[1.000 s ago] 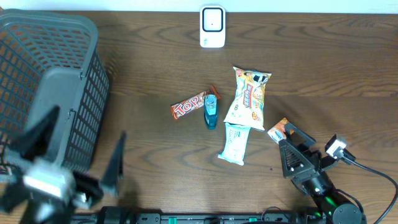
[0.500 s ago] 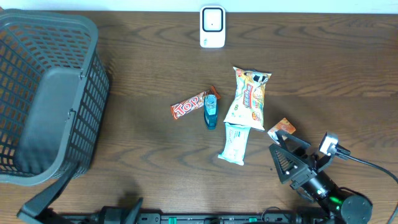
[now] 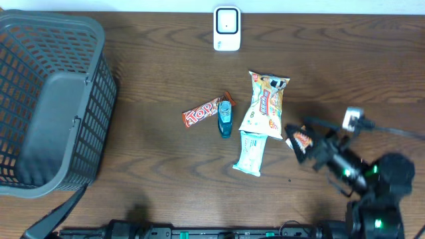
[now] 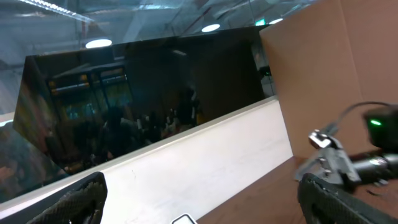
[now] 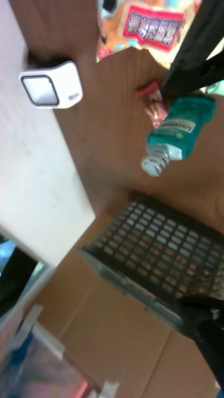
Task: Scan the item barcode
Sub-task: 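Move the right gripper left toward the green wipes pack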
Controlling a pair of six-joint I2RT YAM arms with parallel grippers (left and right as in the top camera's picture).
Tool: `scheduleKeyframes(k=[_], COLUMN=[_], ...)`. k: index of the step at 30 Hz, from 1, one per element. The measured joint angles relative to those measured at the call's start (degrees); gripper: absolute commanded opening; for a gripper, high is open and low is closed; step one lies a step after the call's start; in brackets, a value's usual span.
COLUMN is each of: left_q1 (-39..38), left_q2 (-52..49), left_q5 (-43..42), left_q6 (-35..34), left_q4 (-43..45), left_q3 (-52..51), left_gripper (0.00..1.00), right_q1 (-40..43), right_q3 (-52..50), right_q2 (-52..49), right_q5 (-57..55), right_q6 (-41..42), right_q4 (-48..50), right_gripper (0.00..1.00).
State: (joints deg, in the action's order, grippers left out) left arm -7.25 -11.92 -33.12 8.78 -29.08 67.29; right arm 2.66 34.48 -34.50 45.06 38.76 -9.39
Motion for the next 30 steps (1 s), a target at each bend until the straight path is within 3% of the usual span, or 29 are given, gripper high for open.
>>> scheduleKeyframes(k=[11,30], left_q1=[4.0,4.2], left_q2=[0.2,0.7], left_q5=[0.0,0.0], left_q6=[-1.6,-1.7], left_q4=[5.4,9.5], left_q3=[-3.2,-3.3], left_gripper=[0.98,0.98], right_q1=[-4.2,-7.9], right_q3=[16.0,16.8], right_q2=[-22.1,-24.0], right_q5=[-9.4,-20.2], right_q6=[-13.3,-18.0], right_q4=[-14.3,-30.8], right_gripper=[0.99,0.99])
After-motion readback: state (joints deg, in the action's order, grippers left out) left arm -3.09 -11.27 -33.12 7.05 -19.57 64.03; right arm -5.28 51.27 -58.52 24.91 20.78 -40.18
